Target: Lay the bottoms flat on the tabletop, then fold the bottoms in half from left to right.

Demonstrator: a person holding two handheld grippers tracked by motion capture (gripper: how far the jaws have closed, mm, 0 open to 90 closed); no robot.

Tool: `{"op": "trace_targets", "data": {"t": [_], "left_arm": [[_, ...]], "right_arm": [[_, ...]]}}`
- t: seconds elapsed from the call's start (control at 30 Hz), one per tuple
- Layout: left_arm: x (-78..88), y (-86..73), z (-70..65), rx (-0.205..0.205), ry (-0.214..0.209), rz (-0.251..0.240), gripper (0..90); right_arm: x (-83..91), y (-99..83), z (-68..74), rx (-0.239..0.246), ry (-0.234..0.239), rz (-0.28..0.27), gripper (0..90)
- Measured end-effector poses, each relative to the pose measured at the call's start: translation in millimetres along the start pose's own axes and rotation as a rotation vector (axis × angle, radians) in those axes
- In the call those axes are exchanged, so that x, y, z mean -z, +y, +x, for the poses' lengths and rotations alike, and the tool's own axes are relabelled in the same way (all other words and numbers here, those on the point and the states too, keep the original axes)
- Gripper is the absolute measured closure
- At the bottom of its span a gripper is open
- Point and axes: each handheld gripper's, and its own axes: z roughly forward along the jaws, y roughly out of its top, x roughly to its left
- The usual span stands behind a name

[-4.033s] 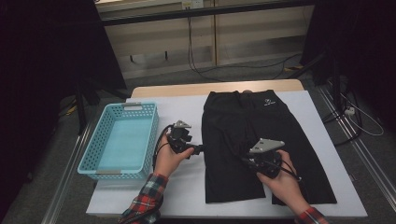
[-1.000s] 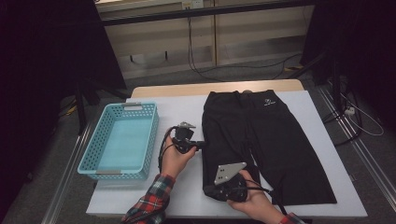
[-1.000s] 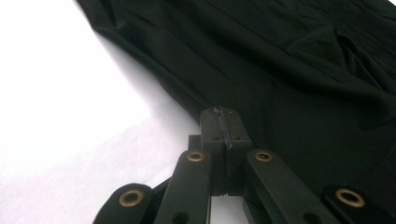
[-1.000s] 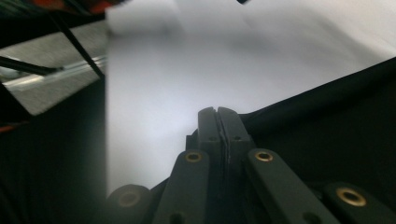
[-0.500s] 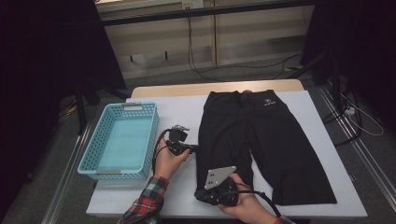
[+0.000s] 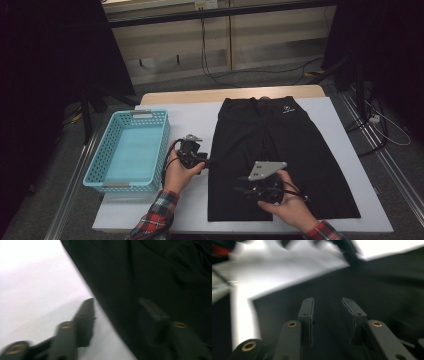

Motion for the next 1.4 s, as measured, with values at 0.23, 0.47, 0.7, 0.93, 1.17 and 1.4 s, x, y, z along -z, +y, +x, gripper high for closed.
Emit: {"op": "trace_targets", "data": {"t": [0.23,0.47,0.7,0.93,1.17,1.4], "left_arm": [[3.1,-1.1,-3.0,-0.021,0.012,-0.008,29.7],[6.3,-6.8,-4.9,-0.040,0.014,0.004,21.5],[6.8,-9.3,-7.8,-0.067,0.007,0.010,18.1],[3.7,-4.7,-8.4,-0.067,0.012,-0.001,15.5],[1.5,-4.7,-9.5,-0.061,0.002,0.001,13.6],[1.8,-4.5,-9.9,-0.059,0.006,-0.013,12.7]], "right_arm": [[14.6,-16.3,-32.9,-0.097,-0.093,0.001,58.7],[11.2,-17.7,-43.2,-0.140,-0.149,-0.003,34.7],[7.9,-11.0,-52.7,-0.168,-0.206,-0.027,19.8],[11.3,-10.4,-62.1,-0.212,-0.224,-0.051,15.1],[12.8,-9.8,-67.6,-0.236,-0.234,-0.062,13.2],[12.0,-8.3,-69.7,-0.232,-0.245,-0.068,13.2]]}}
